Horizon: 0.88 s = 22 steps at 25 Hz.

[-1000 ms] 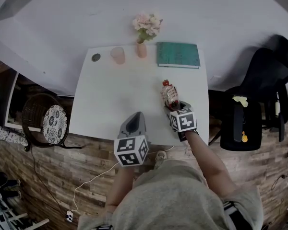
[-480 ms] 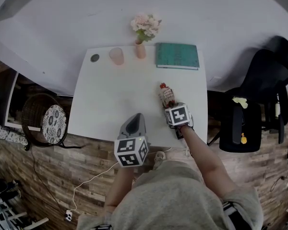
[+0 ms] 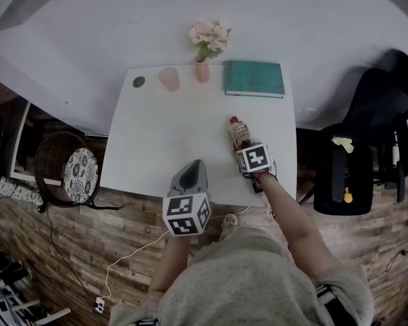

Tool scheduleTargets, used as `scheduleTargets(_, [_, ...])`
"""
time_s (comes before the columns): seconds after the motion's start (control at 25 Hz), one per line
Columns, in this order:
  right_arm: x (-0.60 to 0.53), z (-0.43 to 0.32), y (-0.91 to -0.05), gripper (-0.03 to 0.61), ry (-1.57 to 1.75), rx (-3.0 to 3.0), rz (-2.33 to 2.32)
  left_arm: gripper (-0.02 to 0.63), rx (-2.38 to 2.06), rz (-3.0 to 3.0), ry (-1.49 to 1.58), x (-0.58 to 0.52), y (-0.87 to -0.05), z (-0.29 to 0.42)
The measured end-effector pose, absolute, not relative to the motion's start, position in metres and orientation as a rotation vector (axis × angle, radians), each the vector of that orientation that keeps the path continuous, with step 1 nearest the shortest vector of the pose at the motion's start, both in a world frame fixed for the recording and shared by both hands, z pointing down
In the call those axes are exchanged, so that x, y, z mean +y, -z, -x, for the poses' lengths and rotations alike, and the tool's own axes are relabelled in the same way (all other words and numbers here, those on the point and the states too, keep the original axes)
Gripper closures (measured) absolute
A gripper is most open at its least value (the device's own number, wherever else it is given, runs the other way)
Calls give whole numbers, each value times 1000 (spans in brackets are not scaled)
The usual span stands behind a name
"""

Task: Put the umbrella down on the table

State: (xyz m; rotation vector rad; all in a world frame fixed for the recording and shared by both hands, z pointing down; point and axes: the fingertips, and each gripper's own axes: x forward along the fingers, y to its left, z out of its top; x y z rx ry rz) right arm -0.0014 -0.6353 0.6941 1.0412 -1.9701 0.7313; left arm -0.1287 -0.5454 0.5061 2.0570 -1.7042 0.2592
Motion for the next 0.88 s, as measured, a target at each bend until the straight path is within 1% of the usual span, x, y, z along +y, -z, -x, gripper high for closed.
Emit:
scheduleTargets(0.2, [-632, 0, -688, 275, -749, -1979, -1062, 606, -1699, -2062, -258, -533, -503, 130])
scheduleTargets(0.64, [-581, -12, -638, 278, -659, -2080, -1186, 606, -1671, -2106, -244, -484, -492, 122])
scheduleTargets(0.76, [-557, -10, -618, 305, -649, -2144, -1213, 606, -1662, -2115, -242, -465, -490, 120])
scheduleTargets(0.88, [-529, -6, -597, 373, -644, -2209, -1239, 606, -1659, -2122, -236, -443, -489, 119])
